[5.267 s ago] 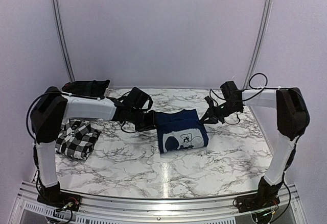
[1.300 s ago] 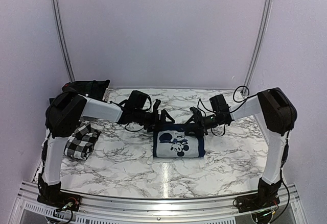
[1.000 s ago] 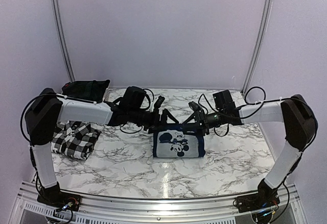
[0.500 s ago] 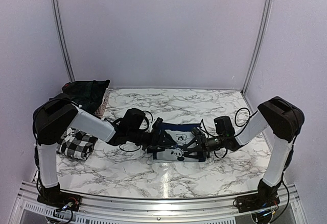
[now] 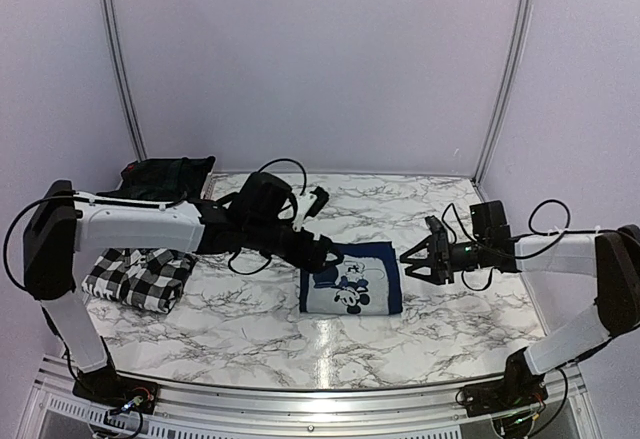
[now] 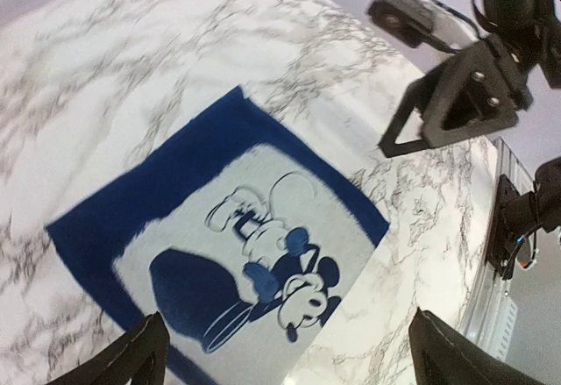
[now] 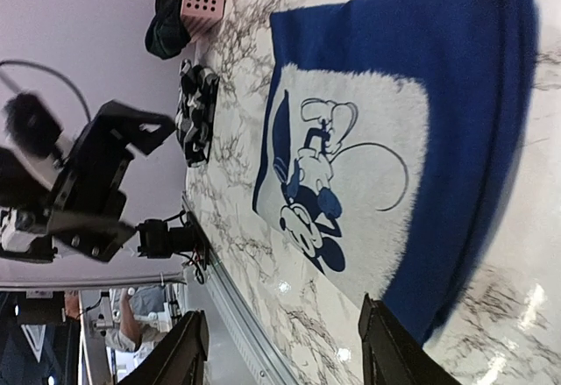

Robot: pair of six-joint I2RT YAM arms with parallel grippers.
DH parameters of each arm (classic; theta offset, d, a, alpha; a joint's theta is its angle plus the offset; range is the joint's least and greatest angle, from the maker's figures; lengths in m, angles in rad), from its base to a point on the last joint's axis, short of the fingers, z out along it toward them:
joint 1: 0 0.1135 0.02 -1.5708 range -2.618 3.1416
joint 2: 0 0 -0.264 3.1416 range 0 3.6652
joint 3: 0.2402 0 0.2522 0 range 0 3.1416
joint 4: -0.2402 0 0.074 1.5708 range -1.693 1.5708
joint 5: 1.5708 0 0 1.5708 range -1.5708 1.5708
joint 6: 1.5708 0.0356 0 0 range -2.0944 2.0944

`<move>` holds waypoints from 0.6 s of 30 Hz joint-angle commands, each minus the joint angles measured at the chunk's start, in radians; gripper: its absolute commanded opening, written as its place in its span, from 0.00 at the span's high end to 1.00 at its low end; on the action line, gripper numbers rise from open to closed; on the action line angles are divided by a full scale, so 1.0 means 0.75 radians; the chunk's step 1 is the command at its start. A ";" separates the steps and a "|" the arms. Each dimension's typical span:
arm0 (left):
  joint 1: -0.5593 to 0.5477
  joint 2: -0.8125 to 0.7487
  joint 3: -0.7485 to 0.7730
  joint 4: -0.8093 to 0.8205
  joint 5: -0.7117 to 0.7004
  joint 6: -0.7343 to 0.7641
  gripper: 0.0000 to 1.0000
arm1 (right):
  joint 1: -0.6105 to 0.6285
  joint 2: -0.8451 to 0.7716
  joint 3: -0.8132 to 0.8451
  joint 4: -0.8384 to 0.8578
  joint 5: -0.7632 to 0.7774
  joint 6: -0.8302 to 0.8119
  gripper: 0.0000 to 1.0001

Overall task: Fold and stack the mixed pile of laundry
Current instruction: Smooth out the rectangle-folded T-shirt at the center of the board, then pick up the square-folded T-shirt from the center of the board.

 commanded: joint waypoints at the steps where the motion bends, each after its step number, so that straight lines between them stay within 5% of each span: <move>1: -0.144 0.092 0.198 -0.269 -0.261 0.544 0.01 | -0.081 -0.098 0.003 -0.248 0.089 -0.075 0.45; 13: -0.478 0.647 0.749 -0.338 -0.474 1.067 0.24 | -0.183 -0.226 -0.139 -0.332 0.090 -0.087 0.45; 18: -0.509 0.863 0.918 -0.315 -0.598 1.075 0.47 | -0.189 -0.255 -0.184 -0.347 0.100 -0.087 0.45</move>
